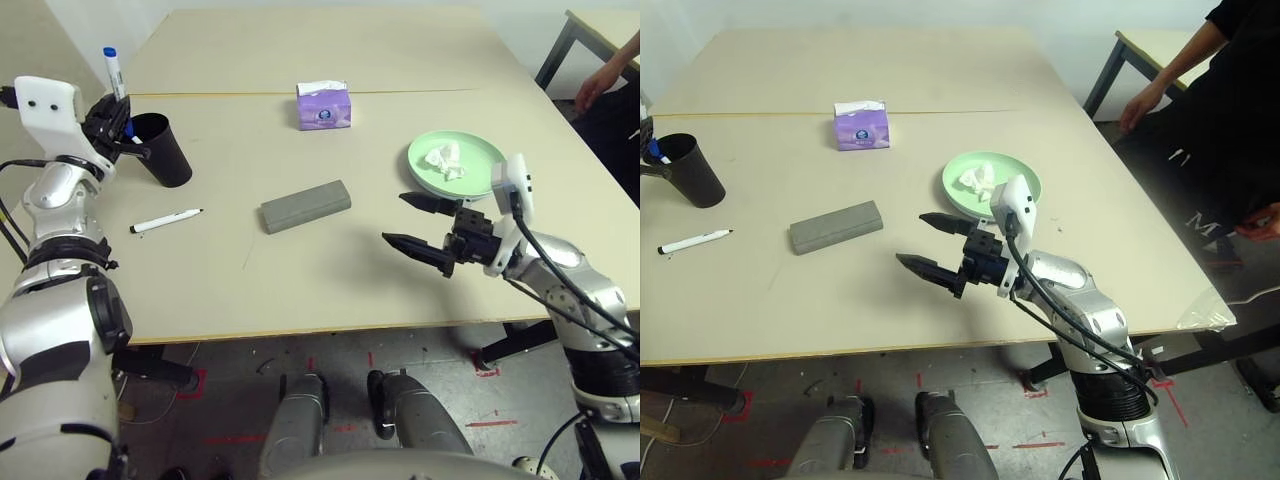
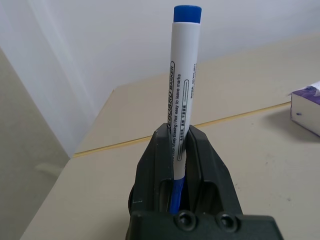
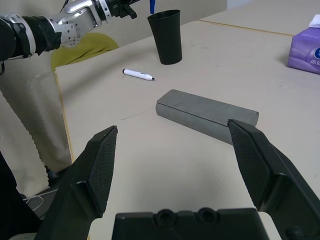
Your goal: Organize and tidy the items on the table.
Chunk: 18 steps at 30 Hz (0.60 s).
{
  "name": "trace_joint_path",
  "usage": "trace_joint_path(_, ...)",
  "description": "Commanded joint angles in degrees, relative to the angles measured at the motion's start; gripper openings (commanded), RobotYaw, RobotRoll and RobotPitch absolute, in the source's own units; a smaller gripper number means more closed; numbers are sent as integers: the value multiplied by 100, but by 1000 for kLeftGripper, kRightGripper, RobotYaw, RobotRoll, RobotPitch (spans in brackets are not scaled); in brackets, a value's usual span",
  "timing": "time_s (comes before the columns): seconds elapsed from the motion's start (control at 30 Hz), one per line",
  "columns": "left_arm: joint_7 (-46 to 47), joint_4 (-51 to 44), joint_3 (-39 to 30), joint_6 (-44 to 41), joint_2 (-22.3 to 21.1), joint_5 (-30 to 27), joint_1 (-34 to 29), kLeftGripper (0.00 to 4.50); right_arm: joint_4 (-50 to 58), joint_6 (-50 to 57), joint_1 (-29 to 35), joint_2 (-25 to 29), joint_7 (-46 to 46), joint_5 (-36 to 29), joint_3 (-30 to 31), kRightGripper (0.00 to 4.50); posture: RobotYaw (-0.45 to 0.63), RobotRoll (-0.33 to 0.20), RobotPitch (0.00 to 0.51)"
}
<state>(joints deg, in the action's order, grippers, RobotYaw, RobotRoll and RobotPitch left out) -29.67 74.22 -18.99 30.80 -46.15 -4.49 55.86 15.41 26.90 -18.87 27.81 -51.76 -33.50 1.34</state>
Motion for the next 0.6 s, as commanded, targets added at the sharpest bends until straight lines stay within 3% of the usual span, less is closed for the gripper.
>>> trace_joint_path(0.03, 26, 111, -31, 33, 9, 15, -107, 992, 165, 71, 80, 34, 30, -70, -30, 4500, -67, 0, 181)
trace_joint_path(0.4, -102, 79, -171, 164, -7, -138, -146, 4489, 330, 207, 126, 50, 133, -194, -83, 4500, -66, 0, 187)
trace_joint_path(0.6, -763, 11, -322, 93, -101, -407, -262, 4489, 263, 173, 110, 22, 139, -175, -54, 4500, -62, 0, 185)
